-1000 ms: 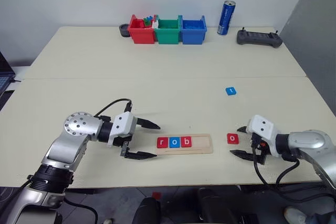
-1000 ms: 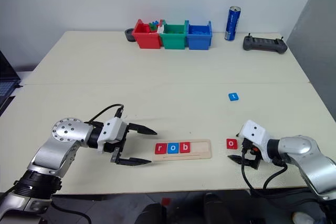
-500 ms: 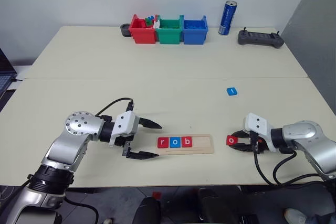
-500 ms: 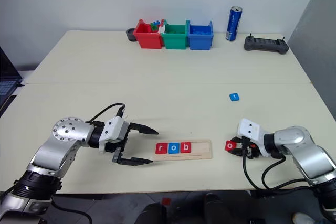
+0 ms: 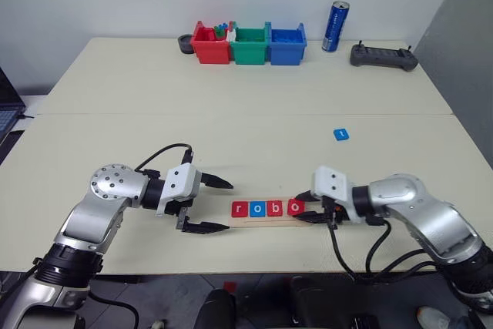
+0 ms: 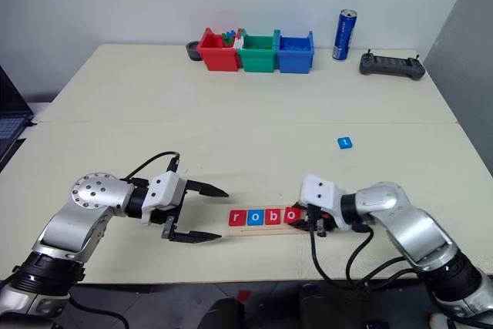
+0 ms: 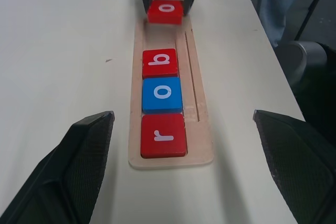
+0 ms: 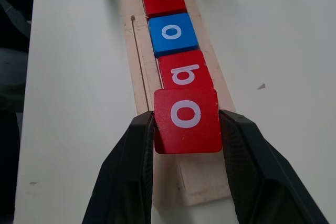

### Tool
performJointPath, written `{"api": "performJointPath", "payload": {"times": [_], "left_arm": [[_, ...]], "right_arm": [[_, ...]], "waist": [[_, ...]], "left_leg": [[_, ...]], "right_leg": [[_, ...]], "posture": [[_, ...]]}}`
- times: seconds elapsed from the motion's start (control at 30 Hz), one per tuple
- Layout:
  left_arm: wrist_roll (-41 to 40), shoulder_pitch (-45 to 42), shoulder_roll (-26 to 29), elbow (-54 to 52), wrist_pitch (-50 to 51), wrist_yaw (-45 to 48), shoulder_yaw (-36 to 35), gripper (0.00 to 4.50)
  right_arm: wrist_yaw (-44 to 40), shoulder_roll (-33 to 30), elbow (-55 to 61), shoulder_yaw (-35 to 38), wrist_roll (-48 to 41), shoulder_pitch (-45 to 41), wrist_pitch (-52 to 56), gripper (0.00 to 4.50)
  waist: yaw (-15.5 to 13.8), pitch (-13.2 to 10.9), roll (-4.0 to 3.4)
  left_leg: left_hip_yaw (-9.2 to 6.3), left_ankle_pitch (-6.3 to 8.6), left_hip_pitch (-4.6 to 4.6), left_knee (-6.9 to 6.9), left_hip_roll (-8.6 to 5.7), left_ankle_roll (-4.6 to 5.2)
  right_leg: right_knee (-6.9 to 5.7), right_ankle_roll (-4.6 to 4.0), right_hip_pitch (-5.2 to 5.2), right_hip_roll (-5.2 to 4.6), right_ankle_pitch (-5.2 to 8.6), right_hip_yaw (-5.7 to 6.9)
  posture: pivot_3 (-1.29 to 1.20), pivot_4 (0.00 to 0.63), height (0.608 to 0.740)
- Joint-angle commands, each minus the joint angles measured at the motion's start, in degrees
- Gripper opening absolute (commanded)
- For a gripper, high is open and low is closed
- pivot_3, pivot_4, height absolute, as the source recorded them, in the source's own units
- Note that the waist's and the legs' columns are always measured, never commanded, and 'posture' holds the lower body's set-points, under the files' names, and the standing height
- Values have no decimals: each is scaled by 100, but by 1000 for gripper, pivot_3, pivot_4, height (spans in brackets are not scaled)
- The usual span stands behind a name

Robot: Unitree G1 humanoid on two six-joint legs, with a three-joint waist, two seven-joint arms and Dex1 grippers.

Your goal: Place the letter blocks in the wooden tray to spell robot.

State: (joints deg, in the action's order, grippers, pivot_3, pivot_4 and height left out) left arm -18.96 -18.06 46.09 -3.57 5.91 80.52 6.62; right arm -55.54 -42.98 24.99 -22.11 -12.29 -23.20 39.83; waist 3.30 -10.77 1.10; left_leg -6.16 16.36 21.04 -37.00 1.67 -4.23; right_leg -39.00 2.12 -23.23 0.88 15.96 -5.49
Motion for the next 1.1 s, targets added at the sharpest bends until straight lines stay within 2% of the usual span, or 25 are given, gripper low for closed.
{"api": "performJointPath", "payload": {"times": [0.03,0.47,0.53,0.6,0.77,0.9,1.07,1.1], "left_arm": [[20,-71,-12,72,-116,-2,-33,4500],[10,110,-11,110,-334,-3,-70,4500],[-10,118,4,7,-264,-28,-74,4500],[-30,127,19,-99,-187,-54,-83,4500],[-40,142,28,-228,-75,-78,-97,4500],[-27,120,21,-176,-81,-75,-92,4500],[-6,118,34,-68,-151,-51,-105,4500],[-3,113,37,-49,-162,-47,-109,4500]], "right_arm": [[-21,15,0,-119,170,-176,-89,1451],[-239,53,-245,-290,419,-354,-349,1451],[-269,50,-266,-304,462,-375,-385,2172],[-284,56,-277,-314,497,-390,-417,2680],[-254,76,-318,-307,576,-459,-496,4437],[-236,118,-51,51,238,-478,-156,4476],[-289,-201,478,254,-15,-189,293,4476],[-280,-289,546,244,1,-105,324,4103]], "waist": [[0,0,0],[0,0,0],[0,0,0],[1,0,0],[0,0,0],[0,0,0],[-3,0,0],[-4,0,0]], "left_leg": [[0,0,0,0,0,0],[-2,0,-1,0,0,0],[-2,0,-1,0,0,0],[-2,0,-1,0,0,0],[-2,0,-1,0,0,0],[-2,0,-1,0,0,0],[-4,0,0,0,0,0],[-5,0,0,0,0,0]], "right_leg": [[0,0,0,0,0,0],[-2,-1,0,0,-1,2],[-2,-1,0,0,-1,3],[-2,-1,0,0,-1,2],[-3,-1,0,0,-1,3],[-3,-1,0,0,-1,2],[-3,-2,0,0,-1,3],[-3,-2,0,0,-1,5]], "posture": [[0,150,740],[0,150,740],[0,150,740],[0,150,740],[0,150,740],[0,150,740],[0,150,740],[0,150,740]]}}
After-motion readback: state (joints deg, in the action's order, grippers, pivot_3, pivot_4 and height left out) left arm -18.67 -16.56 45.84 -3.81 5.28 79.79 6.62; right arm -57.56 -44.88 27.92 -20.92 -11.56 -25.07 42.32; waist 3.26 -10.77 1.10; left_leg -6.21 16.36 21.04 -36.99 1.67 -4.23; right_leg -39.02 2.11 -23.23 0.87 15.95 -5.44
